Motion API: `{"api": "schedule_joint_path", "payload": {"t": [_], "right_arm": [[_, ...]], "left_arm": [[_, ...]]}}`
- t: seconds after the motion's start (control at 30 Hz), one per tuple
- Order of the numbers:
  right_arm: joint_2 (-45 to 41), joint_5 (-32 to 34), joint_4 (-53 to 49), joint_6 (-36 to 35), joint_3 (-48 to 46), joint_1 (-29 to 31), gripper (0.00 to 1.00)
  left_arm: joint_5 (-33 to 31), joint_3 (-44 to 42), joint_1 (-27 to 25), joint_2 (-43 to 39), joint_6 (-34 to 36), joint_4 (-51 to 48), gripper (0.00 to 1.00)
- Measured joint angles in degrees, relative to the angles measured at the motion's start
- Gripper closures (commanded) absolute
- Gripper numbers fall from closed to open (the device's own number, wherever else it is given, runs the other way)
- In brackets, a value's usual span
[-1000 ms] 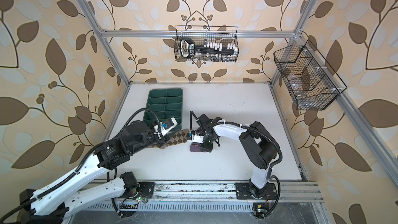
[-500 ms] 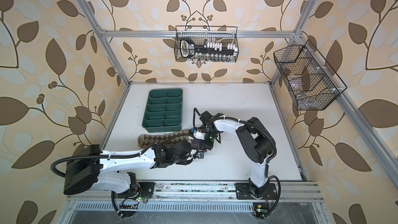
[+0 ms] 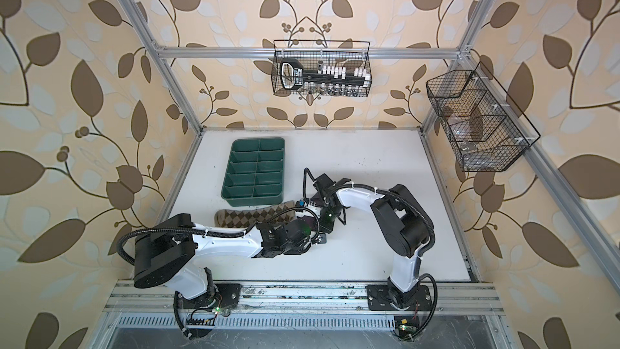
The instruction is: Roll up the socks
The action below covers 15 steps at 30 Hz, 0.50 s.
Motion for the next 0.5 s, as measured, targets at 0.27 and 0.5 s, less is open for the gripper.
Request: {"api": "schedule_joint_path", "payload": {"t": [0.27,0.5], "right_arm": [[-12.6,11.0,2.6,4.3,-9.3,-4.0,0.45],[-31.8,23.5,10.3,11.6,-15.2,-8.6,0.39]], "left_arm": [[12.8,5.1,6.3,1.8,-1.6,-4.6,1.00],[21.0,12.0,10.8,7.1,-3.8,-9.2,1.00]]}}
